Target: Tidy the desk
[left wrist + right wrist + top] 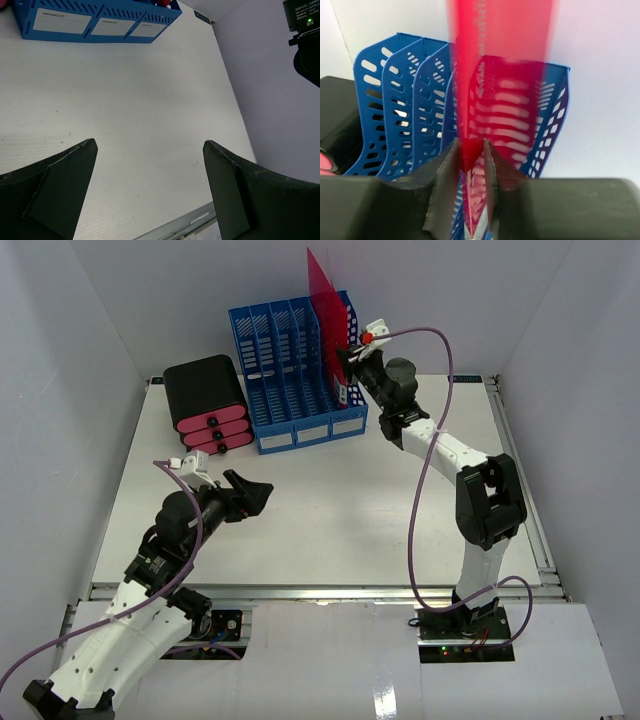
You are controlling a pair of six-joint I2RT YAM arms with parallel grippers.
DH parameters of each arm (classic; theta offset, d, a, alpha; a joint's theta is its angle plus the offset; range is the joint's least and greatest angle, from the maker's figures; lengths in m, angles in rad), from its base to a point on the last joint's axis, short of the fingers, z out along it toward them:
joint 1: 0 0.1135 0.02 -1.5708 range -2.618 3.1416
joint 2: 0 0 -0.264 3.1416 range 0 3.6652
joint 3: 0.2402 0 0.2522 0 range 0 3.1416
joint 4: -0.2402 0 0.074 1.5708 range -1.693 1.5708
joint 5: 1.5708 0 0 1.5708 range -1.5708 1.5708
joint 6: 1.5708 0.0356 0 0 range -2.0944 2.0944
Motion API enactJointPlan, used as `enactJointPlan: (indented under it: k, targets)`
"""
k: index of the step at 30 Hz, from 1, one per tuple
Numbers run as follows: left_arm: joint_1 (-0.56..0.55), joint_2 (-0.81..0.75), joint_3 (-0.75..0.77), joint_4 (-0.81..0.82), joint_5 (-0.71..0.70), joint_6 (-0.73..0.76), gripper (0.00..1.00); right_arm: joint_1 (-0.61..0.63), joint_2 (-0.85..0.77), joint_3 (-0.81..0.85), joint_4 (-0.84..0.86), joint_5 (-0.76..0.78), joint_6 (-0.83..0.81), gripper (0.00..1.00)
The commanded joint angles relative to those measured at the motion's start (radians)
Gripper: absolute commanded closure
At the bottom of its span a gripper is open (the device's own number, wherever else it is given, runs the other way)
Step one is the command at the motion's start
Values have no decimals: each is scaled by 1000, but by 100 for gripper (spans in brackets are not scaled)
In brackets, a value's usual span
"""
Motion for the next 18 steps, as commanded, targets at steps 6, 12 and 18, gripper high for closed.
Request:
enactJointPlan:
  k: [6, 12, 18]
  targets:
    - [4, -4, 14, -4, -7, 13, 2, -13, 7, 71, 17, -41, 5, 92]
    - [4, 2, 18, -4, -4, 11, 2, -21, 34, 135, -7, -54, 44, 92]
    - [3, -9, 23, -13, -8, 12, 2, -23, 88, 198, -9, -60, 52, 92]
